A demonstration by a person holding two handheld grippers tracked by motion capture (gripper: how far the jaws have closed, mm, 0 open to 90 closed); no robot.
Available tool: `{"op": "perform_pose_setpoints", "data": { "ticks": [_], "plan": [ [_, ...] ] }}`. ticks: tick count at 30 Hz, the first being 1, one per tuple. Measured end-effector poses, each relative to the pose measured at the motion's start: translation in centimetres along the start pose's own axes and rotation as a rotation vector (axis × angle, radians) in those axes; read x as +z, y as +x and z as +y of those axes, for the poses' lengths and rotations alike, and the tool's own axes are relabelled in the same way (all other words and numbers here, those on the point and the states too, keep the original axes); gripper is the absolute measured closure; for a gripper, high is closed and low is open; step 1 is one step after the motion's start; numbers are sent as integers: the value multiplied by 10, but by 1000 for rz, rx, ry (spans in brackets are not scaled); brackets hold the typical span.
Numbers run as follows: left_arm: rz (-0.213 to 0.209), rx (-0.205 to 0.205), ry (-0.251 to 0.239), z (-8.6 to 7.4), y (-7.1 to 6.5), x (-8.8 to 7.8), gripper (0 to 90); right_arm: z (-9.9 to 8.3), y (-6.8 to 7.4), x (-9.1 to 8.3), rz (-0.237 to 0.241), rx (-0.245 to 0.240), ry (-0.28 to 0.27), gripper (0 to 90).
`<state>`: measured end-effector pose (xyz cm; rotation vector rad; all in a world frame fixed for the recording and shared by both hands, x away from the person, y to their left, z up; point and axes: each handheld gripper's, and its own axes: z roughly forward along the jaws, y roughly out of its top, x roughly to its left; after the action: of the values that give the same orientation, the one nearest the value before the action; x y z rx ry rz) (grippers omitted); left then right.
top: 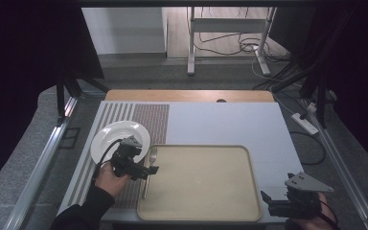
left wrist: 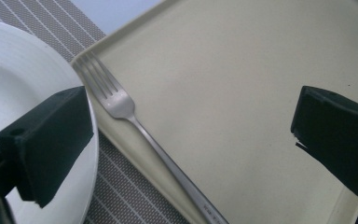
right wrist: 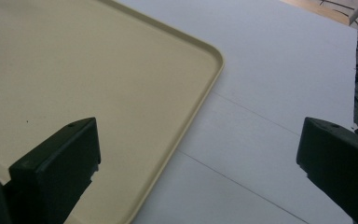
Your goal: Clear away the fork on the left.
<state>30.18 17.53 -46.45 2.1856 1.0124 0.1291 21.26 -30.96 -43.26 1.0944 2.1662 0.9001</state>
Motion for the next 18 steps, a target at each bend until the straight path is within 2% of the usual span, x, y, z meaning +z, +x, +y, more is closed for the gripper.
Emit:
{"op": "perform_pose_setpoints", "data": {
  "ticks": [13,18],
  "plan": [
    [21,-17,-72,-14,2,-18,0,0,0,0,1,1,1,1],
    [27,-17,-84,-19,0,-24,0,0,0,0,1,1,1,1]
  ]
}}
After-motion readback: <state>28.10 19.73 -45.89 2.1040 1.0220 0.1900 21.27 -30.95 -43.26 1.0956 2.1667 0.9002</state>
